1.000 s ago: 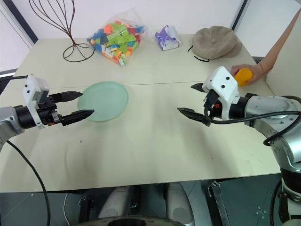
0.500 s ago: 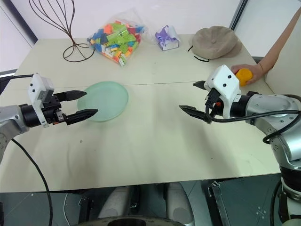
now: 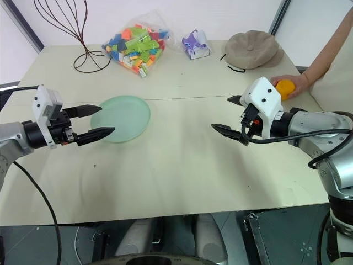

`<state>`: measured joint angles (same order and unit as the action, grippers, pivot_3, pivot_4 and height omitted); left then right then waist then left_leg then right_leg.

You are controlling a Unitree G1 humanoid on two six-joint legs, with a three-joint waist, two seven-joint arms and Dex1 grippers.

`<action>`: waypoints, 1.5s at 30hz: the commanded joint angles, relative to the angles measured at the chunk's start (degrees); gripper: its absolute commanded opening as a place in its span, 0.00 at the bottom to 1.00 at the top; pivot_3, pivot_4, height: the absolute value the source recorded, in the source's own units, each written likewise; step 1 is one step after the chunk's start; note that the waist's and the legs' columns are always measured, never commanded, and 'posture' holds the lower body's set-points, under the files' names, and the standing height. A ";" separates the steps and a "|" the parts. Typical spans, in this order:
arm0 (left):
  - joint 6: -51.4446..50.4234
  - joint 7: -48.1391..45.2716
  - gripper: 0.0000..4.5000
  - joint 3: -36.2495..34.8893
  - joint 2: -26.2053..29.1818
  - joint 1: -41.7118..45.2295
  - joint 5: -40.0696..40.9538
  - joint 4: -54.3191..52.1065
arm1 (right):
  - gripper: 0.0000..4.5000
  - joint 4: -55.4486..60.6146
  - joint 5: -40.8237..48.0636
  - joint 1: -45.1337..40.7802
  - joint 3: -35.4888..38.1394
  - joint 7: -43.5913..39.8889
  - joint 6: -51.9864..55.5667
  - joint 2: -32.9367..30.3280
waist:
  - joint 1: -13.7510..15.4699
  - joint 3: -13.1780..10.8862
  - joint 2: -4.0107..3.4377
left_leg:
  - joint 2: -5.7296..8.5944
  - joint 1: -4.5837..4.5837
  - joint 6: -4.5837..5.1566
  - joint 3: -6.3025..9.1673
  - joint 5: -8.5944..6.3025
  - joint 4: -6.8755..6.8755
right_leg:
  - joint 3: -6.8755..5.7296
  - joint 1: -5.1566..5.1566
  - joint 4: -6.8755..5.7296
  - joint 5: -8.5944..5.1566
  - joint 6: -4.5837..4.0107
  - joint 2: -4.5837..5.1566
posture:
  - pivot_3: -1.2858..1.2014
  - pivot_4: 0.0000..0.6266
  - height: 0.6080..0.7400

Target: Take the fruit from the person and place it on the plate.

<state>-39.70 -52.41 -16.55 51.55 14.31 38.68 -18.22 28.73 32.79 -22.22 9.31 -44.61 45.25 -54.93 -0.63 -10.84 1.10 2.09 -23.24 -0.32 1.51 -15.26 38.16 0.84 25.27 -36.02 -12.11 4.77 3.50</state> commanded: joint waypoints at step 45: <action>23.93 16.72 1.00 2.43 -11.18 10.69 -18.98 7.81 | 0.99 -0.40 0.14 -4.09 -2.59 -1.27 -0.97 2.56 | 0.08 0.01 0.01 | 0.03 0.01 0.00 0.00 0.00 0.02 | -0.01 -0.02 -0.04 0.03 0.04 0.01 | 0.52 0.24 1.00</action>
<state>-17.85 -36.53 -14.01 40.49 23.30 20.54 -10.86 26.75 32.38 -25.49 5.27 -46.09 44.64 -52.65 -0.55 -10.83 1.12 2.11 -23.22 -0.32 1.52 -15.26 38.18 0.83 25.25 -36.07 -12.08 4.81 3.51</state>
